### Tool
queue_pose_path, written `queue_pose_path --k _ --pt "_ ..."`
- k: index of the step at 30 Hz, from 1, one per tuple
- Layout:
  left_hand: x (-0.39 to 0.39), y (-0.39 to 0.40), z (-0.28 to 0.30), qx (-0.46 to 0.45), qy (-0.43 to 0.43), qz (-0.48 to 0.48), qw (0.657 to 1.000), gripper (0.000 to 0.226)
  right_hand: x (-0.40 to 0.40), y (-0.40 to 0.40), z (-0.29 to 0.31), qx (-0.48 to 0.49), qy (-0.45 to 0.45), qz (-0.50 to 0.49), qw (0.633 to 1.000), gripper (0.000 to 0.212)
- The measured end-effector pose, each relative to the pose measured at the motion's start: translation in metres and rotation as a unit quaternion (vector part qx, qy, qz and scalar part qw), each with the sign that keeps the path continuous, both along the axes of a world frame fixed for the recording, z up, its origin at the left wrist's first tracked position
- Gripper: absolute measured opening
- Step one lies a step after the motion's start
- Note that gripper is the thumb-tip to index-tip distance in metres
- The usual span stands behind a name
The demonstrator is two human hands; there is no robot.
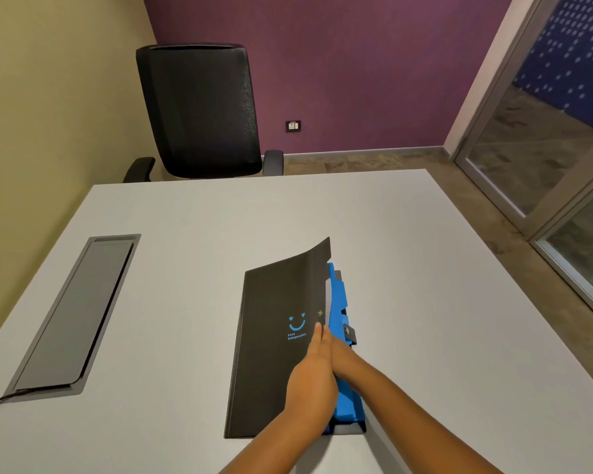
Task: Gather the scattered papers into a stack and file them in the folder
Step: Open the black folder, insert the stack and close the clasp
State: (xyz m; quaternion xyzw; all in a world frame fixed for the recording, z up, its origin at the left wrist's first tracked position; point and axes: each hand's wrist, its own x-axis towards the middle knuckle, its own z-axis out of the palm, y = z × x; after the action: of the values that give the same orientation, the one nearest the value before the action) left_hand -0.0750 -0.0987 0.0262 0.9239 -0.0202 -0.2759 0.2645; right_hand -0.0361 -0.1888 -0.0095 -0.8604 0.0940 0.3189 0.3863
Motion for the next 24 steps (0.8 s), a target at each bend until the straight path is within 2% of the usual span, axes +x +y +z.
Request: queue_pose_path --k 1,2,3,5,7,9,12,16,21,24 --pt "-0.001 -0.004 -0.004 -0.007 0.009 -0.013 1.000 0.039 0.000 -0.001 -0.003 -0.004 -0.018 -0.005 1.000 0.031" --pt "-0.012 -0.009 -0.011 0.009 -0.058 -0.016 0.998 0.040 -0.002 -0.003 -0.005 0.010 -0.046 -0.036 0.998 0.031" --pt "-0.018 -0.016 -0.003 0.008 -0.116 0.019 0.993 0.047 -0.005 -0.005 -0.006 0.024 -0.079 -0.082 0.993 0.031" --pt "-0.020 -0.007 0.014 -0.042 -0.096 0.017 0.994 0.065 -0.009 -0.014 -0.009 0.016 -0.155 -0.183 0.971 0.038" --pt "-0.018 -0.004 0.010 -0.021 -0.077 0.011 0.997 0.071 -0.009 -0.029 -0.017 -0.021 -0.210 -0.218 0.953 0.037" --pt "-0.013 -0.010 0.009 -0.016 -0.071 0.021 0.997 0.074 -0.006 -0.046 -0.027 -0.067 -0.212 -0.186 0.957 0.037" --pt "-0.012 -0.010 0.008 -0.023 -0.057 0.026 0.998 0.076 -0.002 -0.063 -0.038 -0.136 -0.148 -0.077 0.977 0.054" --pt "-0.013 -0.010 0.014 -0.005 -0.062 0.012 0.998 0.081 0.001 -0.071 -0.046 -0.152 -0.153 0.005 0.977 0.056" --pt "-0.015 -0.008 0.013 0.001 -0.058 0.005 0.998 0.078 0.008 -0.071 -0.048 -0.170 -0.174 -0.002 0.970 0.042" --pt "-0.015 -0.010 0.010 -0.013 -0.049 0.000 0.999 0.079 0.009 -0.072 -0.048 -0.079 -0.193 -0.065 0.976 0.033"
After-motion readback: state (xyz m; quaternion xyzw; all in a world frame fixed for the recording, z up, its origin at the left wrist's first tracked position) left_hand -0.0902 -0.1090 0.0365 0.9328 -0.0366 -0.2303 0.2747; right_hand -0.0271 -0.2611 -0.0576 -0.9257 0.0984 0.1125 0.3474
